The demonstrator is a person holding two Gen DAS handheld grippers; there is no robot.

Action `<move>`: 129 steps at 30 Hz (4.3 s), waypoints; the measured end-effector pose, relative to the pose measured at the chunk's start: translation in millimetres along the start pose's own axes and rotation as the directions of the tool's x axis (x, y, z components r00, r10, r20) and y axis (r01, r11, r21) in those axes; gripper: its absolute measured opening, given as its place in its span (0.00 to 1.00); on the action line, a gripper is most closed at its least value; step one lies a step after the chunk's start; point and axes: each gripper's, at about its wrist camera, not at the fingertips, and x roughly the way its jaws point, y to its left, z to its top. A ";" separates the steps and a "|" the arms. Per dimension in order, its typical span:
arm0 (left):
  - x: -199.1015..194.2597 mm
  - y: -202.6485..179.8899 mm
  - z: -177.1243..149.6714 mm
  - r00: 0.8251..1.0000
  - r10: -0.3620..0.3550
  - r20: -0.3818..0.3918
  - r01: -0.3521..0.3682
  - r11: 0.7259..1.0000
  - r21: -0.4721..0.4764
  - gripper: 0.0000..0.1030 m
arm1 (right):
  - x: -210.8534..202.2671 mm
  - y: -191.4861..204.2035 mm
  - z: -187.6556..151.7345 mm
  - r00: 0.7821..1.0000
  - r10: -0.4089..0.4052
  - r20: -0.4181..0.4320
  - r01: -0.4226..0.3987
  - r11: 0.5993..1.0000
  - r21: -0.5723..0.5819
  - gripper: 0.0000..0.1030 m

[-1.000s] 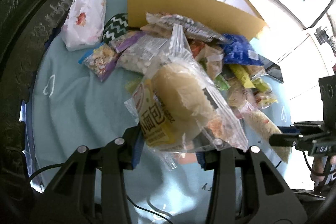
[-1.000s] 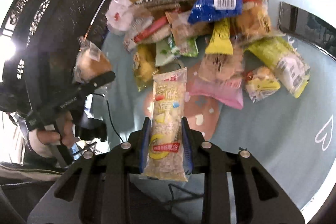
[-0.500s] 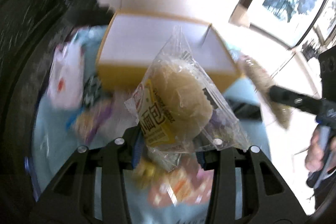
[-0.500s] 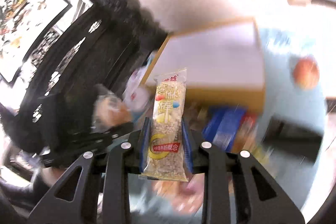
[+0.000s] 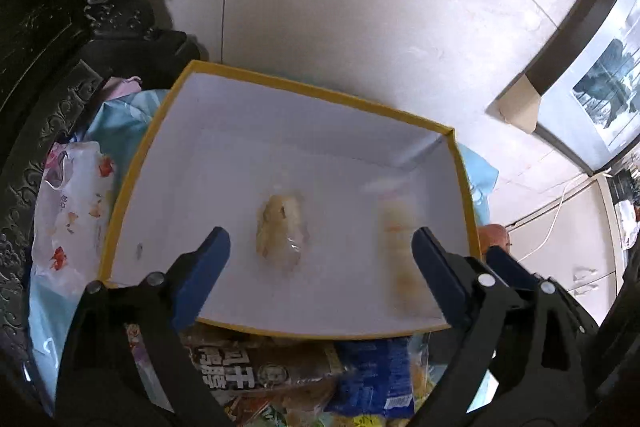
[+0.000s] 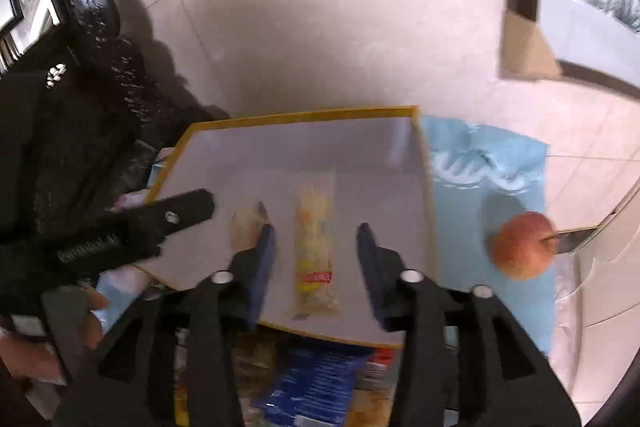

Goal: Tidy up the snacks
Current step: 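Carry both snacks into the yellow box and open both tools, then grasp the yellow bun bag with the left tool while the right grasps a cracker pack, then carry both snacks into the yellow box and release them, then grasp the white candy bag with the left tool while the right grasps a yellow wafer pack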

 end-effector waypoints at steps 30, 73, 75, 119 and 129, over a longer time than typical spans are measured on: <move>0.8 123.4 -196.1 0.923 0.080 -0.376 -0.167 0.964 -0.206 0.95 | -96.8 -19.0 -166.3 0.987 0.025 -0.161 -0.022 1.000 0.020 0.64; -88.7 144.7 -210.9 0.966 0.065 -0.251 -0.075 0.997 -0.029 0.37 | -77.0 50.3 -166.2 0.932 0.217 -0.290 -0.241 0.969 -0.050 0.44; -97.0 128.6 -191.3 0.978 0.056 -0.200 -0.058 0.998 -0.007 0.37 | -87.1 42.1 -144.4 0.950 0.211 -0.231 -0.229 0.972 -0.055 0.44; -41.3 82.0 -104.0 0.985 0.147 -0.092 -0.145 0.989 0.028 0.91 | -68.3 -40.8 -97.9 0.993 -0.114 -0.034 0.114 0.993 0.010 0.67; -19.8 133.8 -159.3 0.957 0.136 -0.256 -0.182 0.969 -0.165 0.91 | -76.1 -36.2 -154.8 0.986 -0.080 -0.149 0.088 0.995 0.046 0.67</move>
